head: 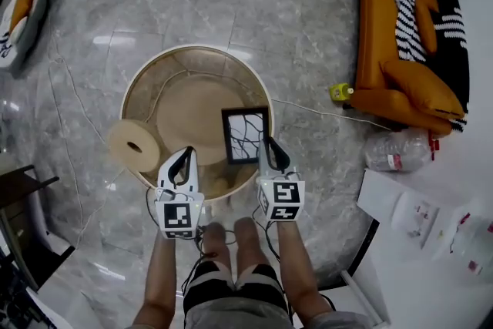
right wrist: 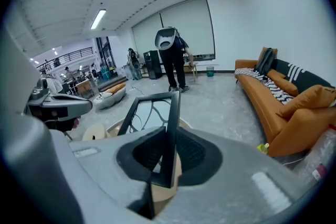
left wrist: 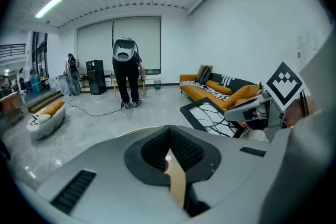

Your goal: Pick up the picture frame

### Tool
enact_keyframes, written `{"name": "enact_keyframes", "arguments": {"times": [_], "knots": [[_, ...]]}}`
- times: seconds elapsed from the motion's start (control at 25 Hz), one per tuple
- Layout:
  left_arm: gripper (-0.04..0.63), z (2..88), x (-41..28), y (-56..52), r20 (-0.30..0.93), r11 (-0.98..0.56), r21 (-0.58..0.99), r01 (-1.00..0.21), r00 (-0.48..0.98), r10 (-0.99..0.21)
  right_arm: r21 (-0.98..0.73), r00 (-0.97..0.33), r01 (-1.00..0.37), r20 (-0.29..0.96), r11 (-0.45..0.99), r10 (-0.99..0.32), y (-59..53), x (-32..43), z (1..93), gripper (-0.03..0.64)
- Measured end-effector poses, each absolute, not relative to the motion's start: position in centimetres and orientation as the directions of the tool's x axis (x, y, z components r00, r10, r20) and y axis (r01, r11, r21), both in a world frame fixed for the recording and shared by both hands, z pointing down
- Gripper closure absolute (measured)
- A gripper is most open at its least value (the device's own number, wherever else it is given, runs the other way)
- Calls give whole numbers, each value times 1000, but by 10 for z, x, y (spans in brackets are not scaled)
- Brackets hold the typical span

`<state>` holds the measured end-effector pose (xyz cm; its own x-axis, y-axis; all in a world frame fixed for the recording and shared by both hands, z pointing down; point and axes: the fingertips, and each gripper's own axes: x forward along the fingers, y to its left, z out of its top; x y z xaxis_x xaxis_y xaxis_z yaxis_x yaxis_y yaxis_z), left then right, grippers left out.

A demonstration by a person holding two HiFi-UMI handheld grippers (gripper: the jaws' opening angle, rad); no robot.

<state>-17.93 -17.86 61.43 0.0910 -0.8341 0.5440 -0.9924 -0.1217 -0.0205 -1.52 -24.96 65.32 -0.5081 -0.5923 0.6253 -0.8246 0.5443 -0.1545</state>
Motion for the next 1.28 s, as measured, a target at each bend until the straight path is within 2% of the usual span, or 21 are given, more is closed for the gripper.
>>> {"name": "enact_keyframes", "arguments": {"times": [0.28,0.8,1.28], "knots": [[578,513,-190,-180,451,-112,-64,-992,71,-890,-123,-530,-827,498,549,-687,-255,-20,528,554],[578,334,-189,-142,298,-90,-135,-987,46,-954,-90,-550,-830,294,550,-782,-209,-11,329,554],[578,254,-190,-81,222,-93,-164,-982,55,-974,-9,-496,-864,179,503,-849,-144,29,235,554]]}}
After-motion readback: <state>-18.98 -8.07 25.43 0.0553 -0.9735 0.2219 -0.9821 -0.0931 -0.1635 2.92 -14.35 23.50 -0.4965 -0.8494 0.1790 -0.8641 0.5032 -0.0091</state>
